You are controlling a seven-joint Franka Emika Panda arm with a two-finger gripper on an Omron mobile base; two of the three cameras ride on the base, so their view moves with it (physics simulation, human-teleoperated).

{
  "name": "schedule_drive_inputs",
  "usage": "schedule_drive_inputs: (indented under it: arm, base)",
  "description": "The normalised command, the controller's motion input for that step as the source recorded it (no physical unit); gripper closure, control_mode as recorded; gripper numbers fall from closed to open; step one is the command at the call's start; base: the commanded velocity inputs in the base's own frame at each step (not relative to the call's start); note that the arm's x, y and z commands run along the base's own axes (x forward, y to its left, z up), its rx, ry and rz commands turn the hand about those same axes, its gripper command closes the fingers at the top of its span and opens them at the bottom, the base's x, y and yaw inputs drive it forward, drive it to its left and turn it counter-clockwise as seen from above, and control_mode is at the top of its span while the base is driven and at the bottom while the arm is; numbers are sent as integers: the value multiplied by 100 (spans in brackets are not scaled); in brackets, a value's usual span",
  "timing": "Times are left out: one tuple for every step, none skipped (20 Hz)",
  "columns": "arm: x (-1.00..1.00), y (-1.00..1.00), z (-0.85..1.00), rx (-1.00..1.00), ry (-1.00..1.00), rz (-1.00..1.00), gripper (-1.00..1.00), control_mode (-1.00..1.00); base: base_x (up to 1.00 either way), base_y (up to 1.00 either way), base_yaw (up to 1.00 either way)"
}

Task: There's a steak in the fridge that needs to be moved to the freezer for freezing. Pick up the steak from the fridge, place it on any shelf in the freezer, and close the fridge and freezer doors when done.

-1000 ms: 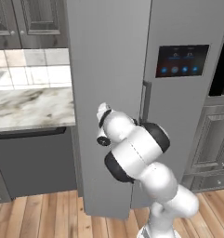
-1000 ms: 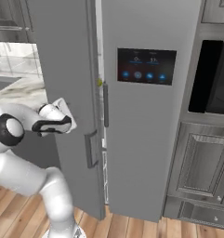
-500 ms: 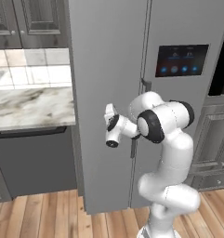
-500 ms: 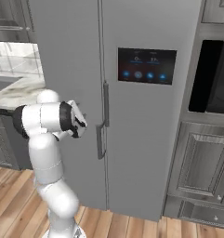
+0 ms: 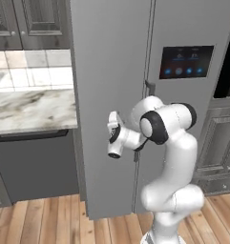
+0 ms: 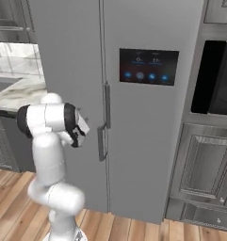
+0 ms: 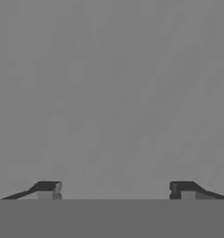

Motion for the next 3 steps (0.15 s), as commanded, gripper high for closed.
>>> schedule_drive_inputs:
  arm:
    - [-27, 0, 54, 0, -10, -2, -100, -100]
    - [-24, 0, 54, 0, -9, -3, -100, -100]
    - [-21, 0, 58, 0, -10, -3, -100, -100]
  base:
    - [0, 0, 0]
    - [0, 0, 0]
    - [0, 0, 0]
